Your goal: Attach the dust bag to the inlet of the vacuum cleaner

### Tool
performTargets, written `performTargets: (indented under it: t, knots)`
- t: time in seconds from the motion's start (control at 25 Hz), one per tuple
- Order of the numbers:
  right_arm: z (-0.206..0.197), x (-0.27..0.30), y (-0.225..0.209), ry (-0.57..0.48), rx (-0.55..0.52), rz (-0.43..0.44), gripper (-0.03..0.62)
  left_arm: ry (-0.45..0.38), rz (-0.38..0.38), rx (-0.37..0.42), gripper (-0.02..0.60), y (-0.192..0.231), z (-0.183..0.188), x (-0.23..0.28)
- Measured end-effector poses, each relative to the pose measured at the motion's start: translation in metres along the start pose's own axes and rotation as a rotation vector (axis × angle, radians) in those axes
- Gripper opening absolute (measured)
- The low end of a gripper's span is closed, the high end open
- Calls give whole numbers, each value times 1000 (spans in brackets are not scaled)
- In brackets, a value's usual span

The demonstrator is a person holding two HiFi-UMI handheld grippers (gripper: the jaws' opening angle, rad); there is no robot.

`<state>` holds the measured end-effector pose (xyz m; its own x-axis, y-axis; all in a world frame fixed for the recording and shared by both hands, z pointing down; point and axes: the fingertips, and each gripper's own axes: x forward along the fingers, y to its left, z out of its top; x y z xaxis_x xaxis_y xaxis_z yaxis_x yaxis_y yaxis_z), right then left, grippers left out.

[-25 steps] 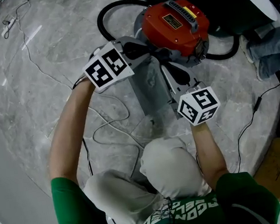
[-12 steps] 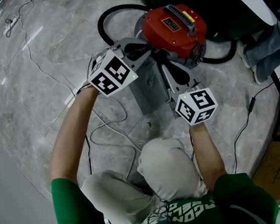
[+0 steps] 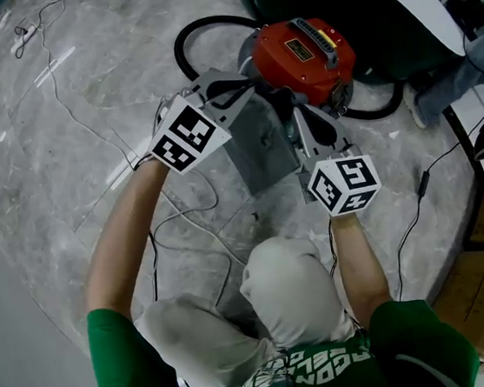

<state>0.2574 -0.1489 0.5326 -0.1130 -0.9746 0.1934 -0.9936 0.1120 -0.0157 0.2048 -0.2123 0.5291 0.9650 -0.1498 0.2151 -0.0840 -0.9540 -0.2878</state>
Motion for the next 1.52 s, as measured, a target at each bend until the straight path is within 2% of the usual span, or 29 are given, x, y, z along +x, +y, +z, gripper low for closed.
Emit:
performTargets:
  t: [0.2, 0.36, 0.68, 0.88, 1.04, 1.36, 1.52]
  knots:
    - [27, -4, 14, 48, 22, 14, 8, -8, 18, -91, 4, 8, 17, -32]
    - [84, -20, 34, 116, 12, 26, 8, -15, 20, -201, 3, 16, 61, -69]
    - [266, -65, 84, 210, -29, 101, 8, -47, 25, -390, 3, 40, 228, -162]
    - [392, -105, 124, 216, -17, 127, 8, -96, 103, -523, 3, 62, 343, -231]
    - [478, -141, 149, 210, -1, 127, 7, -117, 158, -613, 3, 65, 420, -286]
    - [583, -213, 201, 246, 0, 151, 7, -146, 218, -729, 3, 47, 534, -368]
    - [624, -222, 206, 208, -31, 165, 7, -147, 219, -709, 3, 43, 571, -371]
